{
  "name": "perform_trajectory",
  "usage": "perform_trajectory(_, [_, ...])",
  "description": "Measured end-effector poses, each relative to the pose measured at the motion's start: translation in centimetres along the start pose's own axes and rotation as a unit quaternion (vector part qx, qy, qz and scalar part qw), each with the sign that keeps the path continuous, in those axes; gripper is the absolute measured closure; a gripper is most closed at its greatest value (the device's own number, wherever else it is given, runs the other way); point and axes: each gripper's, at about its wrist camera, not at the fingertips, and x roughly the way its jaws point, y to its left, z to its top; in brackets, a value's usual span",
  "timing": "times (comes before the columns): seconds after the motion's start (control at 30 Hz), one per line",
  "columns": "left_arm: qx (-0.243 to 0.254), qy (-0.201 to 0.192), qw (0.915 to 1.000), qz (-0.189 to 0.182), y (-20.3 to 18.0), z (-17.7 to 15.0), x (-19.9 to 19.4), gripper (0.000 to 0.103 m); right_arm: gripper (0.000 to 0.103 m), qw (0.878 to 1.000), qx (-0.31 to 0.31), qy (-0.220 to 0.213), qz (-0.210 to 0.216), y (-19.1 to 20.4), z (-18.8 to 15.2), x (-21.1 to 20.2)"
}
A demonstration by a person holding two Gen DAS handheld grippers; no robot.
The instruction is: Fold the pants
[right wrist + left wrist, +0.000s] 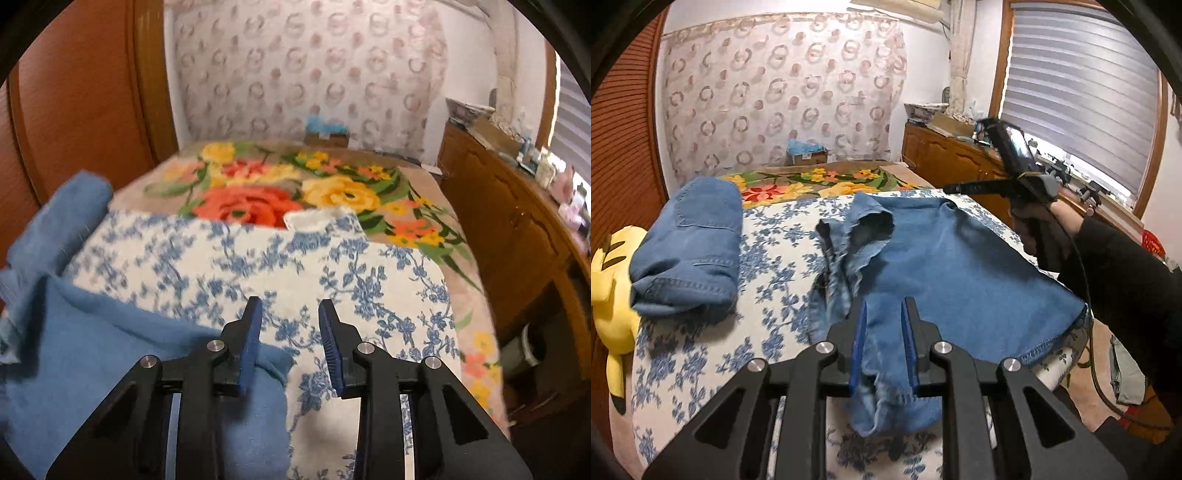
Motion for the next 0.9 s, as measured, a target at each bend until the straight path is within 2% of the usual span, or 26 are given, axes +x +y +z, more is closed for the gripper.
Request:
perform_trajectory(0.13, [0.004, 0.014, 0.9999, -0.005, -0.2, 0.9, 2.0, 0.085, 0.072, 1.0, 0.004, 0.02, 0.02, -0.6, -0.4, -0.7])
perform_trajectory(0.33, [0.006, 0.034, 0.9993, 0.013, 0.7, 2.8, 4.9, 0.085, 0.072, 0.997, 0.015, 0.044, 0.059, -1.7, -2.0, -1.9])
perform_trajectory(0.5, [0.009, 0.052, 0.998, 0.034, 1.6, 3.6, 6.9, 0.085, 0.072, 0.99, 0.061, 0.084, 0.097, -2.7, -2.6, -0.2])
perform_trajectory(0.7, [0.001, 0.061, 0.9973, 0.041, 2.5, 2.9, 7.4, 0.085, 0.072, 0.979, 0.098, 0.101, 0.146, -2.5, -2.1, 2.0])
perform_trajectory(0.8, [-0.003, 0.06, 0.9974, 0.039, 2.7, 2.7, 7.4, 0.085, 0.076, 0.979, 0.089, 0.107, 0.147, -1.5, -1.5, 2.7])
perform_trajectory(0.9, [-0.003, 0.061, 0.9974, 0.039, 2.8, 2.6, 7.5, 0.085, 0.085, 0.982, 0.084, 0.095, 0.139, -0.8, -0.7, 2.7])
